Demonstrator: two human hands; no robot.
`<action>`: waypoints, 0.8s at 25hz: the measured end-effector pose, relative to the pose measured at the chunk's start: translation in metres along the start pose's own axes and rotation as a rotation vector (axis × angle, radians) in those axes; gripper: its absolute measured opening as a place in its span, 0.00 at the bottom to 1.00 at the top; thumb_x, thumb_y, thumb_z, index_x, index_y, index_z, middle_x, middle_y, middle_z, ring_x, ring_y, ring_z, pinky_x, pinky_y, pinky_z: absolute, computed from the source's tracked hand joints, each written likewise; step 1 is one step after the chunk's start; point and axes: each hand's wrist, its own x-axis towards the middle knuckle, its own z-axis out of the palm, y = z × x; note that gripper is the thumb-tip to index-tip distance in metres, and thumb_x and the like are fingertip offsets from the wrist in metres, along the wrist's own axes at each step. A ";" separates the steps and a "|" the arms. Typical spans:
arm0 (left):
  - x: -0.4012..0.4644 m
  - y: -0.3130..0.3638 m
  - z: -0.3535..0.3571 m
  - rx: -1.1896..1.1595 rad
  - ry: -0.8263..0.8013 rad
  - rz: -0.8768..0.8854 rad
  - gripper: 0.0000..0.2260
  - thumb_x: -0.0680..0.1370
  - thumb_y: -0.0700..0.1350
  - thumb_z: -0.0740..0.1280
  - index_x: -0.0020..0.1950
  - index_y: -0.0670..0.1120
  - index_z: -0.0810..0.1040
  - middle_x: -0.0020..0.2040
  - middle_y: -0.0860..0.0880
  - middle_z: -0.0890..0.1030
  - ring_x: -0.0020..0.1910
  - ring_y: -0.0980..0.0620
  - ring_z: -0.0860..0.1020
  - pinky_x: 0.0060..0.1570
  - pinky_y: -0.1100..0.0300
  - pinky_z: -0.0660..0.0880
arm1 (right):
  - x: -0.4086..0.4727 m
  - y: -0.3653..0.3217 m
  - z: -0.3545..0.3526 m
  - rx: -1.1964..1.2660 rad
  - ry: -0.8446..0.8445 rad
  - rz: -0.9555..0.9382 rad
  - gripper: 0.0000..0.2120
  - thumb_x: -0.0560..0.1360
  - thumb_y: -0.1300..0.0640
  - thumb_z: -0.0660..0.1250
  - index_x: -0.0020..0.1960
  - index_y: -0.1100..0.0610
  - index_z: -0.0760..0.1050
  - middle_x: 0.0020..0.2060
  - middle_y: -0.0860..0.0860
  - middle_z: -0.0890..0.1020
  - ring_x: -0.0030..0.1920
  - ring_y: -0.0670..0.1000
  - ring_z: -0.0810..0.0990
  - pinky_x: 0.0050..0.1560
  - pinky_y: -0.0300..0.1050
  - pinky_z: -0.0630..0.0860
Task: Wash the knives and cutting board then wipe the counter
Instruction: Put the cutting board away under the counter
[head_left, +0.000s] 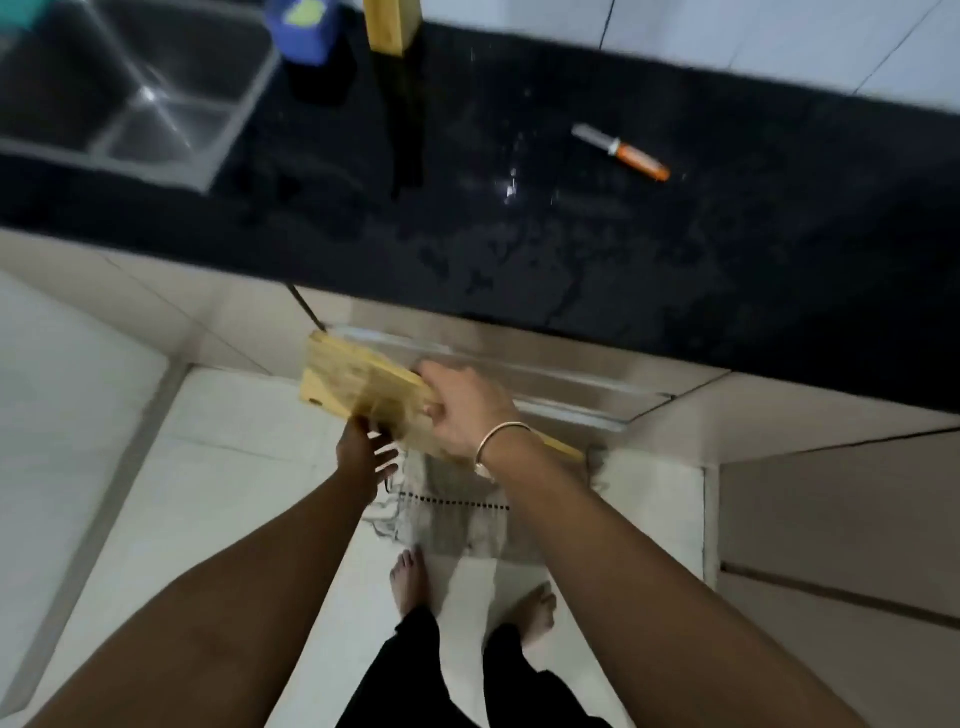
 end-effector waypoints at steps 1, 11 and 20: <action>0.035 -0.016 0.006 0.041 -0.042 -0.039 0.12 0.80 0.56 0.60 0.44 0.48 0.73 0.44 0.46 0.79 0.43 0.44 0.77 0.42 0.54 0.73 | 0.009 0.025 0.034 0.030 -0.008 0.040 0.16 0.73 0.58 0.65 0.59 0.48 0.70 0.46 0.54 0.83 0.45 0.60 0.80 0.38 0.47 0.71; 0.229 -0.071 0.078 -0.051 -0.218 -0.123 0.10 0.81 0.44 0.54 0.47 0.46 0.73 0.46 0.45 0.77 0.46 0.44 0.78 0.55 0.53 0.71 | 0.067 0.165 0.181 0.006 0.143 0.188 0.17 0.71 0.57 0.67 0.60 0.46 0.73 0.40 0.54 0.83 0.41 0.62 0.81 0.37 0.45 0.64; 0.278 -0.069 0.123 -0.443 -0.206 -0.048 0.11 0.77 0.40 0.51 0.46 0.43 0.74 0.44 0.44 0.78 0.51 0.42 0.78 0.65 0.46 0.73 | 0.067 0.227 0.173 -0.076 0.269 0.219 0.15 0.70 0.56 0.71 0.56 0.48 0.78 0.41 0.55 0.83 0.44 0.64 0.80 0.39 0.47 0.66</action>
